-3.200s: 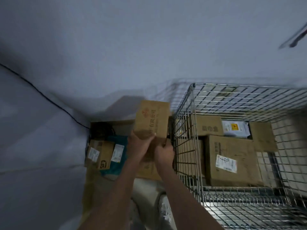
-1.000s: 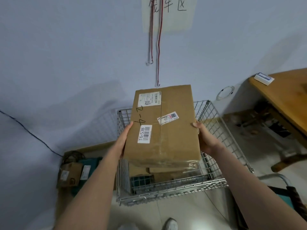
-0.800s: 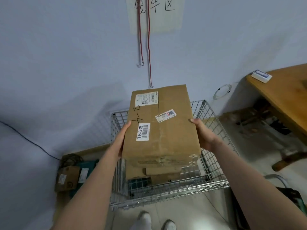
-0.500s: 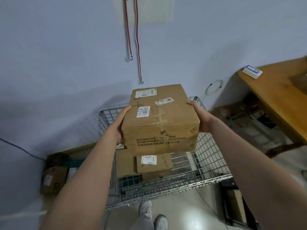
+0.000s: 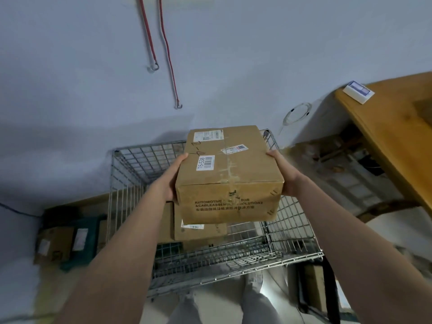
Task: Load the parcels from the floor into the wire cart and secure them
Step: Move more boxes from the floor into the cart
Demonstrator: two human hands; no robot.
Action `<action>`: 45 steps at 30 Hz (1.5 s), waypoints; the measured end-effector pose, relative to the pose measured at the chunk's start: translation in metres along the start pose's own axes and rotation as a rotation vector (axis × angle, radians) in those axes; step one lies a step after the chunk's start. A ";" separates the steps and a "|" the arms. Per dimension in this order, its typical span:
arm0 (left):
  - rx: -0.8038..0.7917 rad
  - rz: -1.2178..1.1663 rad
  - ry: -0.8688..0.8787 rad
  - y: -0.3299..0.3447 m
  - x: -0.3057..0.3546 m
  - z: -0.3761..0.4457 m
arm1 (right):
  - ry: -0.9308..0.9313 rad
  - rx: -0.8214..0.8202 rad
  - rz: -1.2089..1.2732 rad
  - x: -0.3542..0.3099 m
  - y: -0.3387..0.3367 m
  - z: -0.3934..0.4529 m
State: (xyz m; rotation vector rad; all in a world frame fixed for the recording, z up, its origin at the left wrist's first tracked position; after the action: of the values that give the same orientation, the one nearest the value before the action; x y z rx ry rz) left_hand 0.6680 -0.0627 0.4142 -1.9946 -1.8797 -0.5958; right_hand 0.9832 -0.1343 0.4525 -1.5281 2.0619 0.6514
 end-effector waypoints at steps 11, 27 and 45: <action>0.039 -0.139 -0.065 0.110 -0.095 0.093 | 0.114 -0.048 0.091 0.066 -0.111 0.112; 0.175 -0.028 -0.117 0.165 -0.228 0.273 | 0.098 0.638 -0.792 0.208 -0.158 0.279; 0.239 0.045 0.001 0.201 -0.288 0.356 | -0.092 1.048 -0.701 0.304 -0.147 0.352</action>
State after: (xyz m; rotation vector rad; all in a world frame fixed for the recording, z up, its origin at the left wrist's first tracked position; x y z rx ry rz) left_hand 0.8825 -0.1414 -0.0305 -1.8755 -1.8057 -0.3420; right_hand 1.0834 -0.1709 -0.0231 -1.3283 1.2432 -0.5453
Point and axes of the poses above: each hand's wrist, its own z-axis towards the middle knuckle, its own y-axis out of the palm, x = y × z, the point moved 2 cm from there along z, towards the middle knuckle, and after that the axes turned 9 degrees about x, right-handed, at the moved point
